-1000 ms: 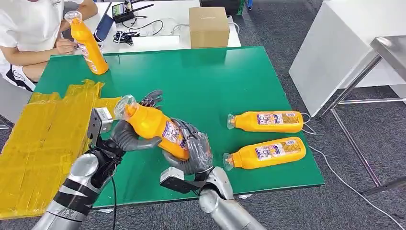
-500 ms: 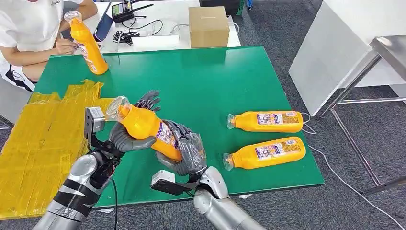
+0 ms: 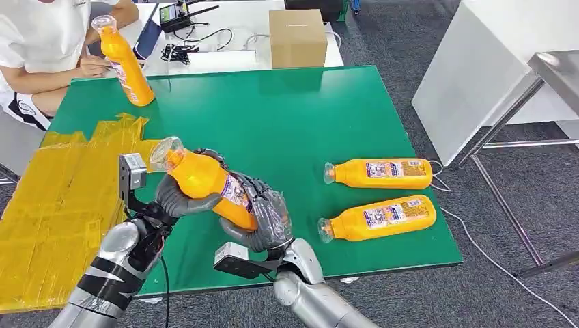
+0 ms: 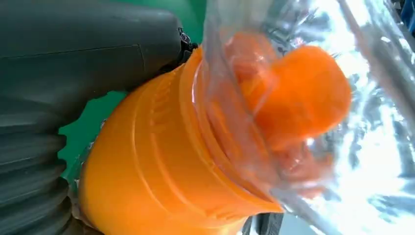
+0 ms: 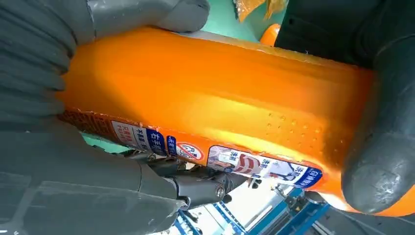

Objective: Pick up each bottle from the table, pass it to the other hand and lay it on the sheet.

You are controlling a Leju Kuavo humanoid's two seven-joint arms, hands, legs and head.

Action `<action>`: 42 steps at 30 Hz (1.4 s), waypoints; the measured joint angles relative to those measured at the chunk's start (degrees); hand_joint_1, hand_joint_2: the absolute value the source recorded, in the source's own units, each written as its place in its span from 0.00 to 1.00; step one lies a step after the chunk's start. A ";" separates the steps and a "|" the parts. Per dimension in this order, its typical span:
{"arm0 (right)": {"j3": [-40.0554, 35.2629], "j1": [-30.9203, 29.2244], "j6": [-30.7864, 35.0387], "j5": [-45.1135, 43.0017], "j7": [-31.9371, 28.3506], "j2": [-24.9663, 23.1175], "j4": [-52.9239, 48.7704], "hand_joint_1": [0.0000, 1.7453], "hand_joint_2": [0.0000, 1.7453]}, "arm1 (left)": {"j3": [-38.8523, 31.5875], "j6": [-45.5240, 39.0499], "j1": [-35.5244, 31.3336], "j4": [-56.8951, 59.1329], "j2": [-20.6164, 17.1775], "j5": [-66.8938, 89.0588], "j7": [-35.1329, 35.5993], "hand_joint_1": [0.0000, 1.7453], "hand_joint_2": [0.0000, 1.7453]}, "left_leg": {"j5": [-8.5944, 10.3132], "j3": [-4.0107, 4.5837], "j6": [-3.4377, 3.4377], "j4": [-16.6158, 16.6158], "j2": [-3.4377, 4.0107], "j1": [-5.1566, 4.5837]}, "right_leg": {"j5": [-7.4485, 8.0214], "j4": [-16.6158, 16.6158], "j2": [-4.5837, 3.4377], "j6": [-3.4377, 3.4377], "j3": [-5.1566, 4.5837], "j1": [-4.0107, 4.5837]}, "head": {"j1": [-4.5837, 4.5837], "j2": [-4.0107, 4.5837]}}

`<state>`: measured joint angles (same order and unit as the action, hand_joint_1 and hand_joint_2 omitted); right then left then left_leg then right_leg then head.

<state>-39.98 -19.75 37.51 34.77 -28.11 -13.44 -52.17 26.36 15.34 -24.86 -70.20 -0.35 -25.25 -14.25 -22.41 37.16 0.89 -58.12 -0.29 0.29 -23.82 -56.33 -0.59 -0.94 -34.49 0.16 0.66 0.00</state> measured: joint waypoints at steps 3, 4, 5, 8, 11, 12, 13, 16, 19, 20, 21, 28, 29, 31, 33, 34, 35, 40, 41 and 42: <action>-0.04 0.00 0.44 -0.57 -0.46 0.00 0.00 0.00 1.00 | -0.26 -0.46 0.04 0.02 0.28 -0.46 0.00 1.00 1.00 | 0.00 0.00 0.00 0.00 0.00 0.00 | 0.00 0.00 0.00 0.00 0.00 0.00 | 0.00 0.00; -0.04 0.00 0.52 -0.79 -0.55 0.00 0.00 0.00 1.00 | -0.28 -0.59 0.05 0.02 0.33 -0.50 0.00 1.00 1.00 | 0.00 0.00 0.00 0.00 0.00 0.00 | 0.00 0.00 0.00 0.00 0.00 0.00 | 0.00 0.00; -0.04 0.07 0.63 -1.36 -0.68 0.00 0.00 0.00 1.00 | -0.28 -0.98 0.05 0.02 0.42 -0.50 0.00 1.00 1.00 | 0.00 0.00 0.00 0.00 0.00 0.00 | 0.00 0.00 0.00 0.00 0.00 0.00 | 0.00 0.00; -0.17 1.03 0.49 -4.28 -2.95 0.00 -0.73 0.00 1.00 | -0.61 -2.72 0.00 0.02 0.96 -0.59 -0.19 1.00 1.00 | 0.00 0.01 0.00 0.00 -0.02 0.00 | 0.00 0.00 0.00 0.00 0.01 0.00 | -0.02 0.00; -0.68 3.23 -1.03 -8.92 -5.60 0.37 -5.16 0.00 1.00 | -1.46 -6.17 -0.03 0.02 0.98 0.79 -0.52 1.00 1.00 | -0.01 0.04 0.00 0.00 0.00 0.00 | 0.00 0.00 -0.01 0.00 -0.04 0.00 | 0.00 0.00; -1.02 3.76 -1.38 -9.70 -5.57 0.63 -6.90 0.00 1.00 | -1.92 -6.75 -0.04 0.04 0.85 1.13 -0.57 1.00 1.00 | -0.02 0.04 0.00 0.00 0.01 0.00 | 0.00 0.00 -0.01 0.00 -0.06 0.00 | 0.00 0.00; -1.14 4.20 -1.55 -10.10 -5.49 0.83 -8.14 0.00 1.00 | -2.16 -6.91 -0.07 0.04 0.79 1.33 -0.57 1.00 1.00 | -0.02 0.04 0.00 0.00 0.01 0.00 | 0.00 0.01 -0.01 0.00 -0.06 0.00 | 0.00 0.00; -1.31 6.00 -2.60 -11.08 -4.94 1.66 -13.38 0.00 1.00 | -2.73 -8.66 -0.03 0.26 0.72 2.14 -1.01 1.00 1.00 | -0.01 0.09 -0.01 0.00 -0.05 0.01 | -0.02 0.00 0.04 0.01 -0.06 0.01 | 0.00 0.00; -1.44 7.70 -3.63 -11.37 -3.87 3.04 -19.73 0.00 1.00 | -4.04 -11.91 -0.08 0.90 0.46 4.89 -2.49 1.00 1.00 | -0.02 0.09 -0.01 0.00 -0.01 0.00 | -0.01 0.00 0.02 0.01 -0.09 0.00 | 0.00 0.00; -1.44 8.18 -3.96 -11.34 -3.34 3.56 -21.51 0.00 1.00 | -4.42 -12.44 -0.09 1.14 0.35 5.34 -2.78 1.00 1.00 | -0.02 0.09 -0.01 0.00 0.02 0.00 | -0.01 0.00 0.02 0.01 -0.09 0.00 | 0.00 0.00; -1.42 8.57 -4.26 -11.30 -3.04 4.05 -23.00 0.00 1.00 | -4.85 -12.52 -0.11 1.33 0.24 5.53 -2.93 1.00 1.00 | -0.01 0.09 -0.01 0.00 -0.01 0.00 | -0.01 0.01 0.02 0.01 -0.09 0.00 | 0.00 0.00; -1.42 10.22 -3.96 -11.06 -2.99 5.86 -28.68 0.00 1.00 | -5.59 -20.87 -0.46 2.31 0.00 14.18 -4.55 1.00 1.00 | -0.01 0.10 0.00 0.00 -0.03 0.00 | -0.01 0.01 0.04 0.01 -0.09 0.00 | -0.02 0.00; -1.22 10.85 -3.91 -11.04 -2.97 6.34 -30.01 0.00 1.00 | -5.64 -26.75 -0.79 2.78 -0.11 19.61 -5.42 1.00 1.00 | -0.01 0.11 0.00 0.00 -0.04 0.00 | -0.01 0.01 0.04 0.01 -0.09 0.00 | 0.00 0.00; -0.50 12.10 -4.26 -11.04 -2.91 7.11 -32.68 0.00 1.00 | -5.45 -38.24 -1.90 4.16 -0.92 34.43 -5.13 1.00 1.00 | -0.01 0.10 0.00 0.00 -0.04 0.00 | -0.01 0.01 0.03 0.00 -0.09 0.00 | 0.00 0.00; 1.31 13.59 -4.96 -10.42 -2.95 7.98 -36.29 0.00 1.00 | -4.04 -49.76 -4.17 7.68 -2.60 61.65 3.01 1.00 1.00 | 0.00 0.10 0.00 0.00 -0.04 0.00 | -0.01 0.01 0.03 0.00 -0.09 0.00 | -0.02 0.00; 2.47 14.38 -5.38 -9.96 -2.97 8.35 -38.13 0.00 1.00 | -3.30 -50.82 -5.24 9.54 -3.74 77.74 8.24 1.00 1.00 | 0.00 0.09 -0.01 0.00 -0.04 0.00 | -0.01 0.00 0.03 0.01 -0.07 0.00 | 0.00 0.00; 3.68 15.16 -5.64 -9.57 -2.97 8.68 -39.83 0.00 1.00 | -3.12 -49.30 -6.02 11.28 -5.01 93.41 11.99 1.00 1.00 | 0.00 0.08 -0.01 0.00 -0.03 0.00 | -0.01 0.00 0.03 0.01 -0.06 0.00 | -0.02 0.00; 10.15 19.17 -7.45 -11.82 -3.41 9.81 -46.57 0.00 1.00 | -3.17 -41.21 -9.22 21.12 -8.72 112.97 17.02 1.00 1.00 | 0.00 0.09 -0.01 0.00 0.04 0.01 | 0.00 -0.02 -0.02 0.01 -0.13 0.02 | 0.00 0.00; 11.45 19.74 -7.70 -12.58 -3.43 9.92 -47.56 0.00 1.00 | -3.17 -40.09 -10.13 23.44 -9.37 111.85 17.66 1.00 1.00 | 0.00 0.10 -0.01 0.00 0.05 0.01 | 0.00 -0.02 -0.01 0.01 -0.14 0.01 | -0.02 0.00; 12.36 20.23 -8.05 -13.12 -3.45 10.01 -48.18 0.00 1.00 | -3.17 -39.56 -10.91 25.08 -9.71 111.43 18.06 1.00 1.00 | 0.00 0.09 -0.01 0.00 0.06 0.01 | 0.00 -0.01 -0.01 0.01 -0.13 0.01 | 0.00 0.00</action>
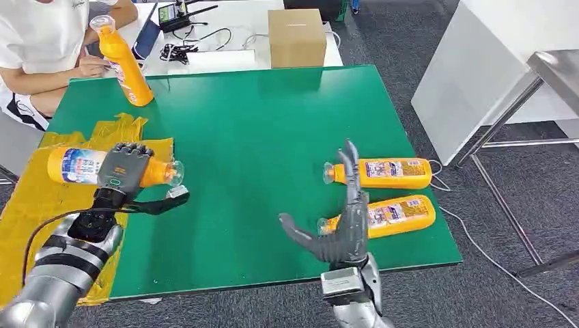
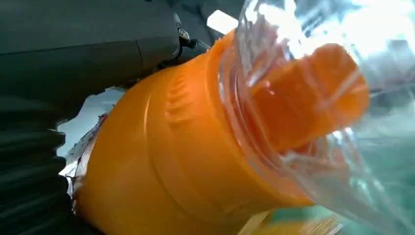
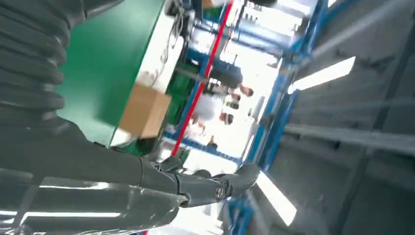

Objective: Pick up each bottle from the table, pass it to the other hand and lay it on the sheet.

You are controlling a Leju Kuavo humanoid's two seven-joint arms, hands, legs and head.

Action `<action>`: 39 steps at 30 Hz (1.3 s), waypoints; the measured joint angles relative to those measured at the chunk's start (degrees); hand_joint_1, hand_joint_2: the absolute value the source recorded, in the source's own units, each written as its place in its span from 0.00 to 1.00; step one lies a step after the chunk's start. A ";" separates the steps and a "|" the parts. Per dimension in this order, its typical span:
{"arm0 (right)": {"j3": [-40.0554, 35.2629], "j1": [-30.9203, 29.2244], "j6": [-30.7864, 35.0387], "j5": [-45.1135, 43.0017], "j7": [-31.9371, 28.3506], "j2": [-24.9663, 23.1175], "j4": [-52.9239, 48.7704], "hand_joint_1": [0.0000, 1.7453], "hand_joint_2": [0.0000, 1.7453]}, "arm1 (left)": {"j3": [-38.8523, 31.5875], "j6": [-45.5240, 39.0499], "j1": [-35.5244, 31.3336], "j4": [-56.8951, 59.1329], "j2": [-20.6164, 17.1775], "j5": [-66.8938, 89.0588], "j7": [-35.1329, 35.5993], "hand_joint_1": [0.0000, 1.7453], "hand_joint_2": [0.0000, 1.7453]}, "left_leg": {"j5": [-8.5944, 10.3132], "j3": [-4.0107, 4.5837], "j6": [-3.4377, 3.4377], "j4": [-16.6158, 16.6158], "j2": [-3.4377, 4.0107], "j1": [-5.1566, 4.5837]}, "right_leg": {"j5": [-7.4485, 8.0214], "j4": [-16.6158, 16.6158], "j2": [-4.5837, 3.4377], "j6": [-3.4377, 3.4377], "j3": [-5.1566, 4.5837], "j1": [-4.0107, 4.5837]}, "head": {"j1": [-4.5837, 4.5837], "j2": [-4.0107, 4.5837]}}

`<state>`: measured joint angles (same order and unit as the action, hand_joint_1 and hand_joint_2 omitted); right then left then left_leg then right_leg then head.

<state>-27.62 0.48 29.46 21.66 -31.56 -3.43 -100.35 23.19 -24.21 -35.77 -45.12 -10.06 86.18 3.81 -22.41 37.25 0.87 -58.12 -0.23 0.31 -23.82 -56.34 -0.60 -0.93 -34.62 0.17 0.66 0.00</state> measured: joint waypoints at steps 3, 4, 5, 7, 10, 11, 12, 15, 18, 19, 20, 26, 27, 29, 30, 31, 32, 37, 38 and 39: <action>3.36 1.53 -0.57 -1.65 -0.15 0.37 -2.07 0.00 1.00 | 0.00 1.35 -1.80 5.64 -1.22 -0.46 1.00 1.00 1.00 | 0.00 0.01 0.00 0.00 -0.06 0.00 | -0.01 0.00 0.01 0.00 0.02 0.00 | -0.02 0.00; 4.26 1.92 -0.79 -2.12 -0.22 0.44 -2.49 0.00 1.00 | -0.02 2.03 -2.34 7.34 -1.55 -0.48 1.18 1.00 1.00 | 0.00 0.02 0.00 0.00 -0.05 0.00 | -0.01 0.00 0.01 0.00 0.02 0.00 | -0.02 0.00; 4.94 2.24 -1.11 -2.49 -0.31 0.50 -2.77 0.00 1.00 | -0.04 2.77 -2.70 8.85 -1.89 -0.48 1.37 1.00 1.00 | 0.00 0.03 0.00 0.00 -0.04 0.00 | -0.01 0.00 0.02 0.00 0.02 0.00 | -0.02 0.00; 6.29 2.87 -1.42 -3.19 -0.88 0.59 -3.12 0.00 1.00 | -0.24 5.63 -3.69 11.89 -2.45 -1.05 0.74 1.00 1.00 | -0.01 0.03 0.00 0.00 0.00 0.00 | -0.01 0.00 0.00 0.00 0.02 0.00 | -0.02 0.00; 7.60 3.23 -2.14 -3.98 -1.05 0.59 -3.23 0.00 1.00 | -1.05 9.36 -4.61 15.75 -2.97 -2.27 -0.57 1.00 1.00 | -0.01 0.02 0.00 0.00 -0.01 -0.01 | -0.01 0.01 0.01 0.00 0.01 -0.01 | -0.02 0.00; 7.93 3.23 -2.34 -4.17 -1.05 0.59 -3.25 0.00 1.00 | -1.57 9.88 -4.64 16.88 -3.08 -3.36 -1.40 1.00 1.00 | 0.00 0.02 0.00 0.00 -0.02 -0.01 | -0.01 0.01 0.00 0.00 0.01 -0.01 | -0.02 0.00; 8.08 3.23 -2.36 -4.17 -1.07 0.59 -3.23 0.00 1.00 | -2.04 10.01 -4.71 17.59 -3.08 -4.29 -2.10 1.00 1.00 | 0.00 0.02 0.00 0.00 -0.06 -0.01 | -0.01 0.01 0.02 0.00 0.03 -0.01 | -0.02 0.00; 8.19 3.23 -2.36 -4.17 -1.05 0.57 -3.23 0.00 1.00 | -3.47 10.34 -5.50 19.55 -3.08 -5.97 -3.54 1.00 1.00 | -0.01 -0.02 0.00 0.00 -0.12 -0.01 | -0.02 0.00 0.06 0.00 0.10 -0.01 | -0.02 0.00; 8.28 3.23 -2.36 -4.17 -1.05 0.55 -3.23 0.00 1.00 | -4.26 10.44 -5.80 20.51 -3.08 -6.31 -3.87 1.00 1.00 | -0.01 -0.08 -0.01 0.00 -0.08 -0.01 | -0.01 0.01 0.05 0.00 0.13 -0.01 | -0.02 0.00; 8.28 3.23 -2.36 -4.17 -1.05 0.55 -3.23 0.00 1.00 | -4.33 10.49 -5.91 20.80 -3.06 -6.36 -3.94 1.00 1.00 | -0.01 -0.09 -0.01 0.00 -0.07 -0.01 | -0.01 0.01 0.05 0.00 0.13 0.00 | -0.02 0.00; 8.28 3.23 -2.36 -4.17 -1.05 0.55 -3.23 0.00 1.00 | -4.35 10.51 -5.99 20.99 -3.06 -6.38 -3.96 1.00 1.00 | -0.01 -0.09 -0.01 0.00 -0.07 -0.01 | -0.01 0.01 0.05 0.00 0.15 0.00 | -0.02 0.00; 8.41 3.23 -2.42 -4.19 -0.85 0.55 -3.19 0.00 1.00 | -5.92 11.06 -6.24 21.78 -3.01 -9.80 -6.70 0.10 1.00 | 0.00 -0.17 -0.01 0.00 -0.07 0.00 | -0.01 0.00 0.05 0.00 0.22 0.00 | -0.02 0.00; 8.41 3.23 -2.53 -4.30 -0.83 0.55 -3.12 0.00 1.00 | -6.53 10.62 -6.15 21.85 -2.99 -10.92 -7.67 0.00 1.00 | 0.00 -0.18 -0.01 0.00 -0.07 0.00 | -0.01 0.00 0.05 0.00 0.23 0.00 | -0.02 0.00; 8.41 3.23 -2.86 -4.39 -0.68 0.55 -2.88 0.00 1.00 | -7.52 9.55 -5.63 21.87 -2.84 -12.77 -8.94 0.00 1.00 | -0.01 -0.19 -0.01 0.00 -0.10 -0.01 | -0.02 0.01 0.05 0.01 0.25 -0.01 | -0.02 0.00; 8.41 3.22 -2.91 -4.41 -0.68 0.55 -2.75 0.00 1.00 | -8.18 9.07 -5.26 21.89 -2.64 -14.01 -9.84 0.00 1.00 | -0.01 -0.19 -0.01 0.00 -0.12 -0.01 | -0.02 0.01 0.06 0.01 0.27 -0.01 | -0.02 0.00; 8.41 3.22 -2.95 -4.41 -0.68 0.55 -2.64 0.00 1.00 | -8.68 8.61 -5.01 21.89 -2.44 -14.76 -10.37 0.00 1.00 | -0.01 -0.19 -0.01 0.00 -0.14 -0.01 | -0.03 0.01 0.07 0.01 0.27 -0.01 | -0.02 0.00; 8.41 3.22 -3.04 -4.43 -0.63 0.57 -2.45 0.00 1.00 | -9.52 8.00 -4.60 21.89 -2.10 -15.79 -10.88 0.00 1.00 | -0.01 -0.21 -0.01 0.01 -0.19 -0.01 | -0.03 0.01 0.10 0.01 0.30 -0.01 | -0.02 0.00; 8.41 3.21 -3.19 -4.59 -0.24 0.57 -1.81 0.00 1.00 | -11.28 6.09 -3.41 21.89 -1.37 -17.22 -11.74 0.00 1.00 | -0.01 -0.30 -0.01 0.01 -0.27 -0.02 | -0.06 0.03 0.14 0.01 0.43 -0.02 | -0.02 0.00; 8.41 3.21 -3.17 -4.67 -0.09 0.57 -1.66 0.00 1.00 | -11.74 5.77 -3.17 21.89 -1.24 -17.70 -12.09 0.00 1.00 | -0.01 -0.32 0.00 0.01 -0.28 -0.02 | -0.06 0.03 0.14 0.01 0.46 -0.02 | -0.02 0.00; 8.41 3.21 -3.06 -4.67 -0.09 0.57 -1.55 0.00 1.00 | -12.07 5.68 -2.96 21.89 -1.13 -18.01 -12.37 0.00 1.00 | -0.01 -0.35 0.00 0.01 -0.28 -0.02 | -0.06 0.03 0.14 0.01 0.47 -0.02 | -0.02 0.00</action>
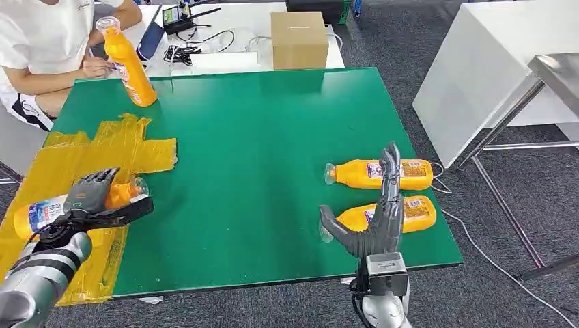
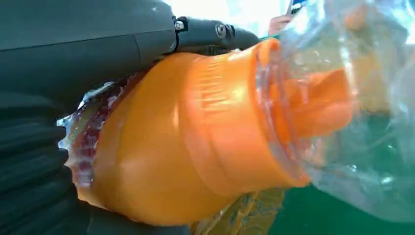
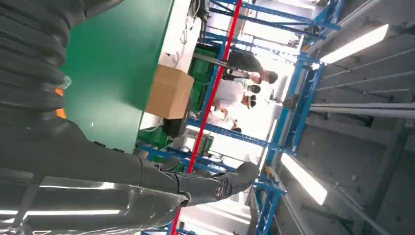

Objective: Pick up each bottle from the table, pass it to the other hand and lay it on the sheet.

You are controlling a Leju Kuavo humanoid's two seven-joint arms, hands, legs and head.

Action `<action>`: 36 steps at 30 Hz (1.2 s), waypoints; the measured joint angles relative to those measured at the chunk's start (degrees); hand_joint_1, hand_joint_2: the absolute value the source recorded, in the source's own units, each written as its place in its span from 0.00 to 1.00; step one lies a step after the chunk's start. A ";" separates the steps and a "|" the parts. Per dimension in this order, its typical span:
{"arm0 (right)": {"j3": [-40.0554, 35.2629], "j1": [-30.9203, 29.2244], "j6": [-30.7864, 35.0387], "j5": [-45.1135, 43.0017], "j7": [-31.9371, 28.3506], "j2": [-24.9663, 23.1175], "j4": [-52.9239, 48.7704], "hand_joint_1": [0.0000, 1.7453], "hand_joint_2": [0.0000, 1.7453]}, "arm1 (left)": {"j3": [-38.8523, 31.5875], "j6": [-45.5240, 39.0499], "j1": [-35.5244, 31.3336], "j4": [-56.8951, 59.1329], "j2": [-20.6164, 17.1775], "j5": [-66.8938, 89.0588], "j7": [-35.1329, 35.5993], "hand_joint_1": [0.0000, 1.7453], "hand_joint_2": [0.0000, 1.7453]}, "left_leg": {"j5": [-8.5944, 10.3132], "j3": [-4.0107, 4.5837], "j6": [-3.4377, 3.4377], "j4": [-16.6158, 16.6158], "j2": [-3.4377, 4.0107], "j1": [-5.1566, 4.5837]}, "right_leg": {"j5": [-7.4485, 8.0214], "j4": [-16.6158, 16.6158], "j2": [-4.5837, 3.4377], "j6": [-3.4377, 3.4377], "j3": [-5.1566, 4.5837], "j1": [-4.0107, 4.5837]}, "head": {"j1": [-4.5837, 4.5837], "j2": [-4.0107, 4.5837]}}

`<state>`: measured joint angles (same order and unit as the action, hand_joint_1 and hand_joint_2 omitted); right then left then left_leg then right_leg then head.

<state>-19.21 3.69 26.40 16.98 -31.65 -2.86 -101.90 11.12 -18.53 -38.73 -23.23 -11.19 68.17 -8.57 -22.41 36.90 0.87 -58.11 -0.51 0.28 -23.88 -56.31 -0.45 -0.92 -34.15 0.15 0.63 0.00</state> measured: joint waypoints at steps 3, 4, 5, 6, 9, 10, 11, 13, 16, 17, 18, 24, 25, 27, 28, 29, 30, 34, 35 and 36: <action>0.00 0.00 0.04 -0.22 0.04 -0.02 0.07 0.00 1.00 | -0.83 0.02 0.65 0.00 0.37 -0.78 -0.50 0.00 1.00 | 0.00 -0.06 0.00 0.00 -0.01 -0.02 | 0.00 0.00 0.01 0.00 0.06 0.00 | 0.00 0.00; 0.00 0.00 0.07 -0.37 0.07 0.00 0.07 0.00 1.00 | -1.05 0.02 0.71 0.00 0.57 -1.07 -0.70 0.00 1.00 | 0.00 -0.07 0.00 0.00 -0.02 -0.02 | 0.00 0.00 0.04 0.00 0.10 0.00 | 0.00 0.00; 0.00 -0.01 0.09 -0.42 0.07 -0.02 0.07 0.00 1.00 | -1.27 0.02 0.81 0.00 0.70 -1.33 -0.89 0.00 1.00 | 0.00 -0.09 0.00 0.00 -0.04 -0.03 | 0.00 0.00 0.06 0.00 0.13 0.00 | 0.00 0.00; 0.00 -0.01 0.09 -0.44 0.07 -0.04 0.07 0.00 1.00 | -1.42 0.00 1.04 0.00 0.85 -1.60 -1.11 0.00 1.00 | 0.00 -0.13 0.00 0.00 -0.04 -0.04 | 0.00 0.00 0.06 0.00 0.16 0.00 | 0.00 0.00; 0.00 -0.01 0.11 -0.50 0.07 -0.04 0.09 0.00 1.00 | -1.96 -0.02 1.30 -0.02 1.16 -2.03 -1.35 0.00 1.00 | -0.01 -0.19 0.00 0.00 -0.04 -0.04 | -0.01 0.00 0.06 -0.01 0.21 0.00 | 0.00 0.00; 0.00 -0.01 0.11 -0.50 0.07 -0.04 0.09 0.00 1.00 | -2.10 -0.04 1.35 -0.02 1.27 -2.10 -1.38 0.00 1.00 | -0.02 -0.21 0.00 0.01 -0.04 -0.03 | -0.01 0.00 0.06 -0.01 0.23 0.00 | 0.00 0.00; 0.00 -0.01 0.13 -0.50 0.07 -0.04 0.09 0.00 1.00 | -2.23 -0.02 1.45 -0.02 1.33 -2.23 -1.42 0.00 1.00 | -0.02 -0.23 0.00 0.01 -0.03 -0.03 | -0.01 0.00 0.06 -0.01 0.25 0.00 | 0.00 0.00; 0.00 -0.02 0.20 -0.50 0.07 -0.04 0.13 0.00 1.00 | -2.32 0.07 1.55 -0.02 1.44 -2.45 -1.60 0.00 1.00 | -0.02 -0.27 0.00 0.01 -0.03 -0.03 | -0.01 0.00 0.06 -0.01 0.29 0.00 | 0.00 0.00; 0.00 -0.02 0.35 -0.50 0.09 -0.04 0.24 0.00 1.00 | -2.73 0.20 1.72 -0.02 1.57 -3.28 -2.12 0.00 1.00 | -0.02 -0.30 0.00 0.02 -0.04 -0.03 | -0.01 0.00 0.06 0.00 0.32 0.00 | 0.00 0.00; 0.00 -0.03 0.39 -0.52 0.09 -0.04 0.26 0.00 1.00 | -2.88 0.20 1.78 -0.04 1.60 -3.63 -2.36 0.00 1.00 | -0.02 -0.31 0.00 0.02 -0.03 -0.03 | -0.01 0.00 0.06 0.00 0.32 0.00 | 0.00 0.00; 0.00 -0.04 0.48 -0.52 0.11 -0.04 0.31 0.00 1.00 | -3.10 0.24 1.85 -0.04 1.64 -4.13 -2.58 0.00 1.00 | -0.02 -0.31 0.00 0.02 -0.03 -0.03 | -0.01 0.00 0.06 0.00 0.32 0.00 | 0.00 0.00; 0.00 -0.05 0.81 -0.63 0.22 -0.07 0.57 0.00 1.00 | -4.15 0.11 2.45 -0.37 2.05 -6.87 -4.75 0.00 1.00 | -0.02 -0.31 0.00 0.02 -0.04 -0.03 | -0.01 0.00 0.06 -0.01 0.31 0.00 | 0.00 0.00; 0.00 -0.05 0.87 -0.61 0.24 -0.07 0.61 0.00 1.00 | -4.61 -0.18 2.66 -0.59 2.19 -8.35 -5.88 0.00 1.00 | -0.02 -0.31 0.00 0.02 -0.03 -0.03 | -0.01 0.00 0.06 -0.01 0.31 0.00 | 0.00 0.00; 0.00 -0.04 1.01 -0.61 0.24 -0.07 0.70 0.00 1.00 | -5.68 -0.76 3.31 -1.33 2.62 -11.75 -8.50 0.00 1.00 | -0.01 -0.31 0.00 0.02 -0.03 -0.03 | -0.01 0.01 0.06 -0.01 0.29 -0.01 | 0.00 0.00; 0.00 -0.03 1.05 -0.59 0.24 -0.07 0.70 0.00 1.00 | -6.14 -1.05 3.64 -1.66 2.88 -12.88 -9.29 0.00 1.00 | -0.01 -0.30 0.00 0.02 -0.04 -0.03 | -0.01 0.01 0.06 -0.01 0.29 -0.01 | 0.00 0.00; 0.00 -0.03 1.05 -0.59 0.24 -0.07 0.70 0.00 1.00 | -6.57 -1.09 3.86 -2.03 3.01 -13.54 -9.66 0.00 1.00 | -0.01 -0.30 0.01 0.02 -0.04 -0.03 | -0.01 0.01 0.08 -0.01 0.29 -0.01 | 0.00 0.00; 0.00 -0.03 1.07 -0.55 0.24 -0.07 0.70 0.00 1.00 | -6.84 -1.14 4.05 -2.34 3.21 -13.88 -9.95 0.00 1.00 | -0.01 -0.30 0.01 0.02 -0.05 -0.03 | -0.01 0.01 0.09 -0.01 0.29 -0.01 | 0.00 0.00; 0.13 0.34 1.70 -0.16 0.24 -0.07 0.70 0.00 1.00 | -7.87 0.56 6.23 -6.78 4.39 -21.42 -14.94 0.00 1.00 | -0.01 -0.26 0.01 0.01 -0.04 -0.03 | -0.01 0.01 0.08 -0.01 0.22 -0.03 | 0.00 0.00; 0.20 0.56 1.81 0.11 0.50 -0.09 0.70 0.00 1.00 | -7.87 2.24 7.25 -8.91 4.81 -23.88 -15.52 0.00 1.00 | -0.01 -0.23 0.01 0.01 -0.04 -0.03 | -0.01 0.01 0.08 -0.01 0.21 -0.03 | 0.00 0.00; 0.33 0.71 1.81 0.20 0.78 -0.13 0.70 0.00 1.00 | -7.82 4.07 8.31 -11.30 5.18 -26.39 -15.65 0.00 1.00 | -0.01 -0.21 0.01 0.01 -0.02 -0.03 | -0.01 0.01 0.07 -0.01 0.19 -0.03 | 0.00 0.00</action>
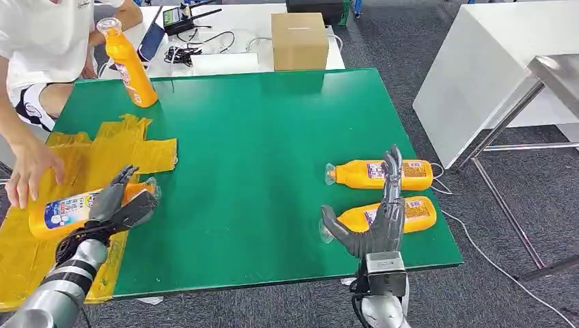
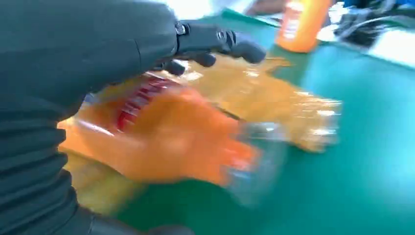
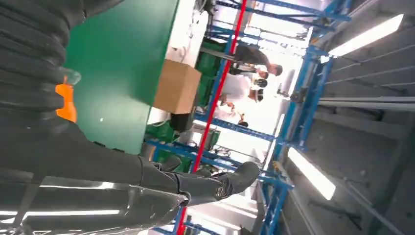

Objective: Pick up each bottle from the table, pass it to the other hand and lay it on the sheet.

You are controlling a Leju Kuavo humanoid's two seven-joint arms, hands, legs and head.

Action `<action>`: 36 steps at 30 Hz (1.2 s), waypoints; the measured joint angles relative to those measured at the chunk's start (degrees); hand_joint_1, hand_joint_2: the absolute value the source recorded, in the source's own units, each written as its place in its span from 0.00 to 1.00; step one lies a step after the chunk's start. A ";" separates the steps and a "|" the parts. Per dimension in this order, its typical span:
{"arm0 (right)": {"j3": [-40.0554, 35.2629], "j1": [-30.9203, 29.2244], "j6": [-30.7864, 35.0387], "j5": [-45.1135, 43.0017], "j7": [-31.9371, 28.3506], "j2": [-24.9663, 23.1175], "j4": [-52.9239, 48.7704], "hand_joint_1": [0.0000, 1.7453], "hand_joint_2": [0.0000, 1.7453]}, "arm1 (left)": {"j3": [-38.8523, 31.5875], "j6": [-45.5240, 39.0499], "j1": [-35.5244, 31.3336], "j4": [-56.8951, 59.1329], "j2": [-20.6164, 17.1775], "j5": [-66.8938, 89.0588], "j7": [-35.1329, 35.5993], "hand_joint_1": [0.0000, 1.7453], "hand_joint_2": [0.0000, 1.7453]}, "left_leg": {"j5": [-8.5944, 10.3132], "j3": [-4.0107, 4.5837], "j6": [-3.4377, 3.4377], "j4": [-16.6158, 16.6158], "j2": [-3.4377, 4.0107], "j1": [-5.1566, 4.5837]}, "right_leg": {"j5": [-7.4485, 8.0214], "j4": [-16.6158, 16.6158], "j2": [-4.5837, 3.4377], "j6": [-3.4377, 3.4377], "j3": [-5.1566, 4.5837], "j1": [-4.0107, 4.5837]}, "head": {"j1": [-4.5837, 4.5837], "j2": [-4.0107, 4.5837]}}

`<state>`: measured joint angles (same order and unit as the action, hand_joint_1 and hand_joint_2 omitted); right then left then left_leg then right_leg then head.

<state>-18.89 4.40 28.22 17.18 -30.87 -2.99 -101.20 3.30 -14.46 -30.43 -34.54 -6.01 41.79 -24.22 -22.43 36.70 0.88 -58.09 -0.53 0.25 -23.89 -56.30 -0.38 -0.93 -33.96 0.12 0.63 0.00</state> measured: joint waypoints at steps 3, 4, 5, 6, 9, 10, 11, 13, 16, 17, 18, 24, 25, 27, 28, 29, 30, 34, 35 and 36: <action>0.76 0.88 -0.50 0.02 0.86 0.02 -0.02 0.00 1.00 | 0.92 5.19 4.61 -10.91 0.49 -7.35 0.02 0.00 1.00 | -0.04 0.14 0.00 -0.01 0.11 -0.01 | 0.03 0.00 -0.07 -0.02 -0.17 -0.01 | 0.00 0.00; 0.96 1.15 -0.66 0.22 0.97 0.02 -0.02 0.00 1.00 | 1.20 6.31 5.63 -13.77 0.48 -8.89 0.04 0.00 1.00 | -0.04 0.18 0.00 -0.01 0.11 -0.01 | 0.03 0.00 -0.07 -0.02 -0.22 -0.01 | -0.02 0.00; 1.12 1.30 -0.90 0.46 1.05 0.04 -0.09 0.00 1.00 | 1.51 7.27 6.64 -16.12 0.46 -10.30 0.04 0.00 1.00 | -0.06 0.19 0.00 -0.01 0.10 -0.01 | 0.03 0.01 -0.07 -0.02 -0.22 -0.01 | 0.00 0.00; 1.29 1.43 -1.09 1.13 1.40 0.11 -0.22 0.00 1.00 | 1.77 8.38 7.80 -19.04 0.42 -12.07 -0.11 0.00 1.00 | -0.06 0.19 0.00 -0.01 0.11 -0.01 | 0.02 0.00 -0.06 -0.02 -0.22 -0.01 | 0.00 0.00; 1.88 1.57 -2.28 8.58 5.39 1.12 -0.42 0.00 1.00 | 2.54 12.89 12.02 -27.57 0.31 -18.74 -2.45 0.00 1.00 | -0.12 0.22 0.03 -0.01 0.11 -0.01 | -0.04 0.01 -0.07 -0.04 -0.24 0.00 | 0.00 0.00; 1.95 1.49 -3.35 14.23 8.43 2.32 -0.42 0.00 1.00 | 2.69 14.75 13.50 -30.32 0.31 -21.25 -3.63 0.00 1.00 | -0.15 0.21 0.03 -0.01 0.11 0.00 | -0.09 0.01 -0.07 -0.09 -0.23 0.00 | 0.00 0.00; 1.97 1.42 -4.18 17.83 10.48 3.39 -0.35 0.00 1.00 | 2.78 15.62 14.87 -32.51 0.31 -22.67 -4.26 0.00 1.00 | -0.18 0.21 0.05 -0.01 0.11 -0.01 | -0.09 0.01 -0.07 -0.09 -0.23 0.00 | 0.00 0.00; 2.43 1.39 -4.89 20.04 11.85 5.39 -0.07 0.00 1.00 | 2.95 16.54 17.14 -36.73 0.33 -23.75 -4.72 0.00 1.00 | -0.18 0.22 0.06 -0.01 0.06 -0.01 | -0.11 0.02 -0.06 -0.10 -0.23 -0.01 | 0.00 0.00; 2.89 1.14 -5.18 20.41 12.05 6.90 0.15 0.00 1.00 | 3.11 16.95 19.18 -40.47 0.31 -23.97 -4.79 0.00 1.00 | -0.18 0.23 0.06 -0.01 0.03 -0.01 | -0.11 0.02 -0.04 -0.11 -0.22 -0.01 | 0.00 0.00; 2.97 1.14 -5.18 20.50 12.05 7.17 0.15 0.00 1.00 | 3.17 16.97 19.51 -41.20 0.31 -23.97 -4.79 0.00 1.00 | -0.18 0.23 0.06 -0.01 0.03 -0.01 | -0.11 0.02 -0.04 -0.11 -0.22 -0.01 | 0.00 0.00; 3.04 1.14 -5.27 20.81 12.09 7.39 0.17 0.00 1.00 | 3.21 17.00 19.72 -41.75 0.31 -23.99 -4.79 0.00 1.00 | -0.18 0.24 0.06 -0.01 0.04 -0.01 | -0.11 0.02 -0.05 -0.11 -0.22 -0.01 | 0.00 0.00; 3.39 -0.41 -16.91 31.19 19.06 15.70 1.07 0.00 1.00 | 3.17 22.40 22.51 -46.86 1.19 -31.08 -7.50 0.00 1.00 | -0.18 0.24 0.08 -0.03 0.00 -0.05 | -0.11 0.03 -0.02 -0.12 -0.21 -0.02 | 0.02 0.00; 3.74 -0.76 -19.29 31.19 18.93 17.93 1.49 0.00 1.00 | 3.08 23.80 23.12 -47.76 1.62 -33.23 -7.52 0.00 1.00 | -0.17 0.25 0.12 -0.03 -0.03 -0.11 | -0.11 0.03 0.01 -0.14 -0.21 -0.08 | 0.02 0.00; 5.07 -1.46 -24.34 30.73 17.81 23.66 2.91 0.00 1.00 | 3.02 27.89 24.01 -49.57 2.50 -38.82 -7.52 0.00 1.00 | -0.18 0.27 0.23 -0.04 -0.08 -0.25 | -0.11 0.03 0.07 -0.18 -0.19 -0.19 | 0.02 0.00; 5.82 -1.80 -26.06 30.53 17.27 25.95 3.63 0.00 1.00 | 3.04 28.74 24.27 -50.05 2.89 -40.17 -7.52 0.00 1.00 | -0.19 0.28 0.32 -0.04 -0.09 -0.29 | -0.10 0.03 0.08 -0.20 -0.19 -0.22 | 0.00 0.00; 6.71 -2.14 -27.84 30.12 16.53 28.36 4.54 0.00 1.00 | 3.06 29.19 24.44 -50.55 3.39 -41.08 -7.52 0.00 1.00 | -0.20 0.29 0.37 -0.04 -0.08 -0.34 | -0.09 0.03 0.08 -0.22 -0.19 -0.25 | 0.00 0.00; 7.35 -2.51 -29.21 29.79 15.96 30.12 5.20 0.00 1.00 | 3.08 29.56 24.49 -50.82 3.68 -41.74 -7.52 0.00 1.00 | -0.22 0.29 0.41 -0.05 -0.08 -0.38 | -0.08 0.04 0.08 -0.23 -0.19 -0.29 | 0.00 0.00; 8.20 -4.41 -34.47 28.28 14.60 37.26 8.56 0.00 1.00 | 3.21 30.39 24.36 -51.51 4.73 -43.62 -7.67 0.00 1.00 | -0.22 0.25 0.48 -0.05 -0.02 -0.45 | -0.07 0.04 0.07 -0.26 -0.20 -0.36 | 0.02 0.00; 8.24 -4.84 -34.88 28.09 14.58 38.44 9.33 0.00 1.00 | 3.26 30.50 24.37 -51.56 4.99 -43.69 -7.69 0.00 1.00 | -0.22 0.25 0.48 -0.06 -0.02 -0.46 | -0.07 0.04 0.07 -0.25 -0.20 -0.36 | 0.02 0.00; 8.24 -5.21 -35.15 28.02 14.56 39.30 9.93 0.00 1.00 | 3.28 30.61 24.37 -51.65 5.16 -43.73 -7.72 0.00 1.00 | -0.22 0.25 0.48 -0.06 -0.01 -0.45 | -0.07 0.03 0.06 -0.25 -0.21 -0.35 | 0.04 0.00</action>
<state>-10.64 -0.81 -6.93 45.20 -16.31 36.31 -91.27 6.58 16.15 -6.06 -86.18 -0.85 -1.95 -31.93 -22.65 36.95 1.35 -58.15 -0.54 -0.20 -23.96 -56.27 -0.31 -1.19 -34.17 -0.24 0.68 0.00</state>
